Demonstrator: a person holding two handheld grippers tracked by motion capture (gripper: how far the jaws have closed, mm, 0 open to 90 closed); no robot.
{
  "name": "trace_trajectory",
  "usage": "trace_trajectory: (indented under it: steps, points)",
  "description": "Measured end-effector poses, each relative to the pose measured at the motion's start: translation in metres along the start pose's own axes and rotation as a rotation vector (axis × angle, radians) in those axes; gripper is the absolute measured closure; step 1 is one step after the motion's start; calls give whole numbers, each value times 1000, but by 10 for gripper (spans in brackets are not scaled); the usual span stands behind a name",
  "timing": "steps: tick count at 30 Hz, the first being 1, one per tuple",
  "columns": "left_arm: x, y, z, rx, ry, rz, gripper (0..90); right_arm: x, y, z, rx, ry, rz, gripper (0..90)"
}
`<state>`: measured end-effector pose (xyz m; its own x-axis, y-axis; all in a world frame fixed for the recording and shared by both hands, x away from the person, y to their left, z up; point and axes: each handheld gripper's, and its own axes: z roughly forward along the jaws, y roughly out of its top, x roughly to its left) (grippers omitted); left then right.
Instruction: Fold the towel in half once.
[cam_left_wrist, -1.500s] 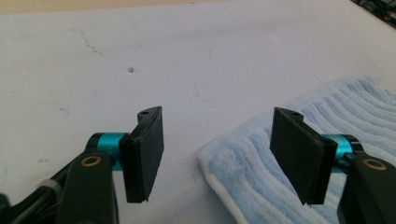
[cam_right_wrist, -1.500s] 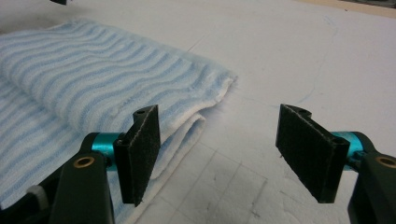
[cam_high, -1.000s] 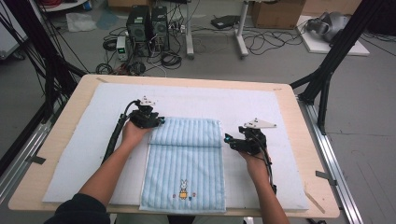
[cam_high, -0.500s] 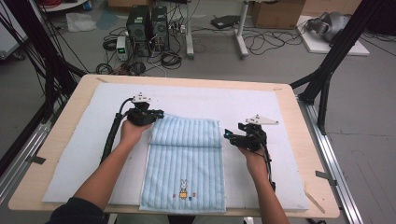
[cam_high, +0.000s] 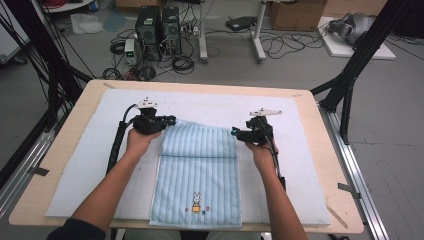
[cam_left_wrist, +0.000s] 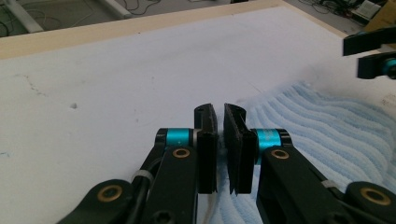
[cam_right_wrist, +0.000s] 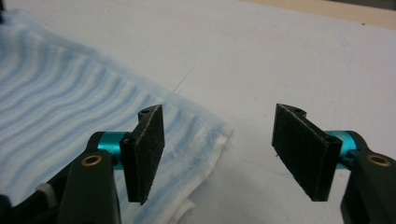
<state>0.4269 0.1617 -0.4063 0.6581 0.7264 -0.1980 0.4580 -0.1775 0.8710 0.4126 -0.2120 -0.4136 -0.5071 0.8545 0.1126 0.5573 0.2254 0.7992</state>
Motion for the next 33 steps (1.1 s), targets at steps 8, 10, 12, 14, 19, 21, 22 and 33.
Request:
trace_trajectory:
  steps: [8,10,12,14,19,21,22,33]
  points:
    - [3,-1,-1,6,-4,-8,832,8,-1,45,129,6,-14,453]
    - [4,-1,-2,9,-4,-8,832,11,-1,52,152,-23,-52,491]
    - [3,-1,-2,9,-9,-9,832,13,0,53,152,-40,-77,606]
    - [2,0,-3,6,-16,-4,832,14,1,52,160,-14,-95,806]
    - [0,3,-10,-12,-32,0,832,21,1,43,144,-6,-118,825]
    - [-1,4,-16,-16,-46,5,832,21,2,35,109,18,-105,823]
    - [-2,4,-19,-31,-52,5,832,21,3,30,94,23,-108,823]
    - [-6,-23,-48,-49,-107,-53,831,38,-2,-17,-2,130,-145,822]
